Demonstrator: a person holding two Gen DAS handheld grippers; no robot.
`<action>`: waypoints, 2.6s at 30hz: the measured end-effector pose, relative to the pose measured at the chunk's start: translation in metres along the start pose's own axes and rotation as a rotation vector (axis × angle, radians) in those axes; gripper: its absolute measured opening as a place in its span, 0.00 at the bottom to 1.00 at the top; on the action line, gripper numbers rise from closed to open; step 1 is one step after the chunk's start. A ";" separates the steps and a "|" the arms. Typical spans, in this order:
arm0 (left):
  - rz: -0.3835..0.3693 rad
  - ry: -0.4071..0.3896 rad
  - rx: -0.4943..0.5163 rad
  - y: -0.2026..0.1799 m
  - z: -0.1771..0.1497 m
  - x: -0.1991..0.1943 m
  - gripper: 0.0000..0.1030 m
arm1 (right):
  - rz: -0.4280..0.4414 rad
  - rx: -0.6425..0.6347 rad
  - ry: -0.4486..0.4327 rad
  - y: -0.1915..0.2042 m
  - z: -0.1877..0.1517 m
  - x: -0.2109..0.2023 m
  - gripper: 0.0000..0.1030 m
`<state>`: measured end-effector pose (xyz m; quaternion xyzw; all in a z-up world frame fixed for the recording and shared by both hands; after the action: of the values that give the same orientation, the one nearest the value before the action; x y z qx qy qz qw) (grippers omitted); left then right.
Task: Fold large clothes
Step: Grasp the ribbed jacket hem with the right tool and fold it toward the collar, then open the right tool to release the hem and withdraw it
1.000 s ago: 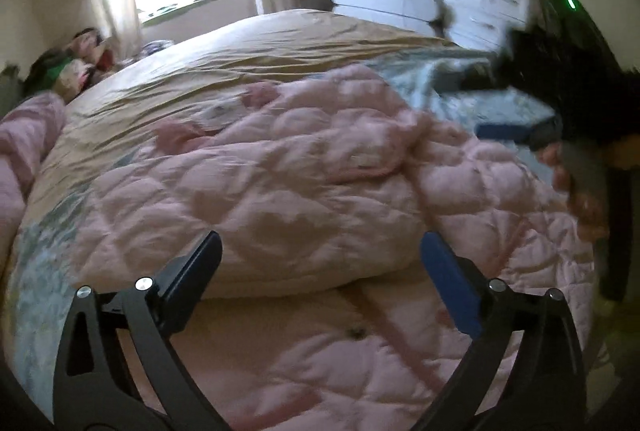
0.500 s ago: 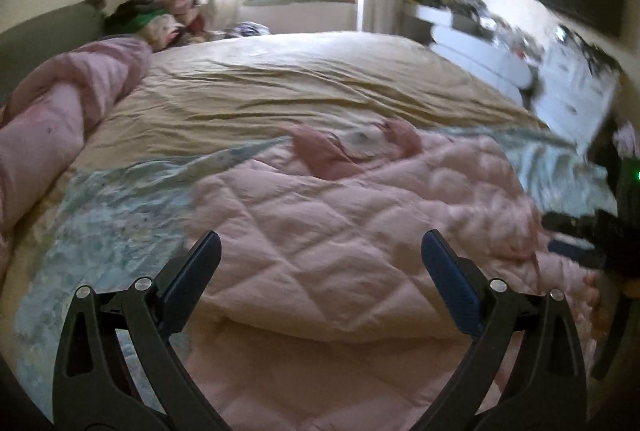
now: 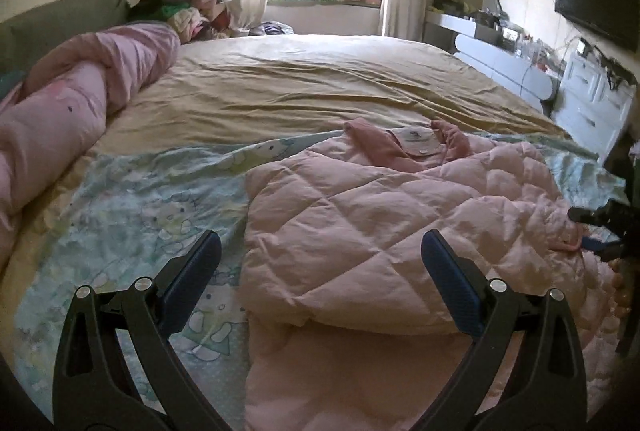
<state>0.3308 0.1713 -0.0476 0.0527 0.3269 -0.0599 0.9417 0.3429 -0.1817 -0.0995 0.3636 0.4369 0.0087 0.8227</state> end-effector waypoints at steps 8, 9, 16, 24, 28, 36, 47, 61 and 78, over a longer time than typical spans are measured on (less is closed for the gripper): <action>-0.015 -0.001 -0.075 0.028 0.002 0.007 0.91 | -0.025 -0.078 -0.020 0.015 -0.007 0.010 0.24; -0.021 -0.001 -0.083 0.030 0.003 0.008 0.91 | -0.020 -0.130 -0.030 0.022 -0.008 0.009 0.13; -0.033 -0.011 -0.170 0.050 0.003 0.007 0.91 | 0.076 -0.395 -0.199 0.091 0.002 -0.043 0.09; -0.032 0.017 -0.205 0.057 0.001 0.014 0.91 | 0.092 -0.581 -0.312 0.153 0.030 -0.089 0.08; -0.036 0.021 -0.180 0.050 0.003 0.017 0.91 | 0.067 -0.632 -0.354 0.171 0.044 -0.096 0.08; -0.095 0.024 -0.093 0.019 0.004 0.025 0.91 | 0.006 -0.647 -0.403 0.176 0.066 -0.092 0.08; -0.133 0.034 -0.067 0.000 0.001 0.042 0.91 | -0.060 -0.607 -0.391 0.158 0.085 -0.062 0.07; -0.238 0.090 -0.077 -0.016 -0.011 0.071 0.51 | -0.203 -0.537 -0.325 0.110 0.104 0.007 0.06; -0.207 0.195 -0.032 -0.028 -0.036 0.096 0.50 | -0.236 -0.467 -0.301 0.094 0.097 0.009 0.23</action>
<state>0.3794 0.1407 -0.1369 0.0093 0.4213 -0.1463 0.8950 0.4476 -0.1668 -0.0150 0.1086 0.3355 -0.0410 0.9349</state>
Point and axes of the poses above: each gripper's, at about its wrist camera, not at the fingertips, and x roughly the way its jaws point, y to its left, z to its top, the point moved 8 cm from there along x, roughly the way its jaws point, and after that the axes turned 8 degrees about x, right-handed, at the moved point
